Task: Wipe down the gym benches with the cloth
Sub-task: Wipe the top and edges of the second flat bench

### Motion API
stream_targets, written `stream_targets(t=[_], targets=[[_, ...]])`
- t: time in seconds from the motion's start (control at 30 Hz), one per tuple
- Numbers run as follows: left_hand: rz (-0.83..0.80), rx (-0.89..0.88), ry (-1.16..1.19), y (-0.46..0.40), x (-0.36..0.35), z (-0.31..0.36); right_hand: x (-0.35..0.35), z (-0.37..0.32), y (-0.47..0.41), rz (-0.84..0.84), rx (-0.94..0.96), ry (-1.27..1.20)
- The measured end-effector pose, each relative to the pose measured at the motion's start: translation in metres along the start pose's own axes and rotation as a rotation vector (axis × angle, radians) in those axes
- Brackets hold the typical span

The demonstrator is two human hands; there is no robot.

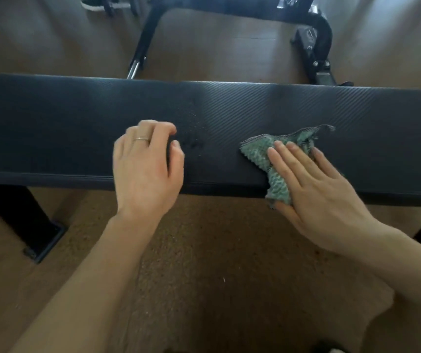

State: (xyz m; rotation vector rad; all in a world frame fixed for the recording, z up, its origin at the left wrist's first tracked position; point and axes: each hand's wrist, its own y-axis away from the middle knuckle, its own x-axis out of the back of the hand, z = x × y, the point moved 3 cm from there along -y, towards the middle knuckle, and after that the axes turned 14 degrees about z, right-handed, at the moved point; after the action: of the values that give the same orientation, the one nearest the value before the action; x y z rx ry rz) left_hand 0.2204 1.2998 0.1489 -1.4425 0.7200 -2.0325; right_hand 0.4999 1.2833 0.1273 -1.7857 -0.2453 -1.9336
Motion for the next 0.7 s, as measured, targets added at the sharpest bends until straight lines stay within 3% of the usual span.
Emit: stream_targets(t=[0.17,0.3,0.53,0.7], targets=[[-0.065,0.166,-0.176,0.034,-0.001,-0.048,0.001,-0.057,-0.054,0.049,0.235,-0.041],[-0.045,0.159,-0.139,0.036,-0.004,-0.050,0.002,-0.092,-0.079,0.057,0.251,-0.075],[-0.008,0.143,-0.118,0.039,-0.004,-0.055,0.005,-0.013,-0.040,0.044,0.312,-0.095],[0.029,0.163,-0.131,0.037,-0.009,-0.055,0.000,-0.016,-0.046,0.044,0.326,-0.054]])
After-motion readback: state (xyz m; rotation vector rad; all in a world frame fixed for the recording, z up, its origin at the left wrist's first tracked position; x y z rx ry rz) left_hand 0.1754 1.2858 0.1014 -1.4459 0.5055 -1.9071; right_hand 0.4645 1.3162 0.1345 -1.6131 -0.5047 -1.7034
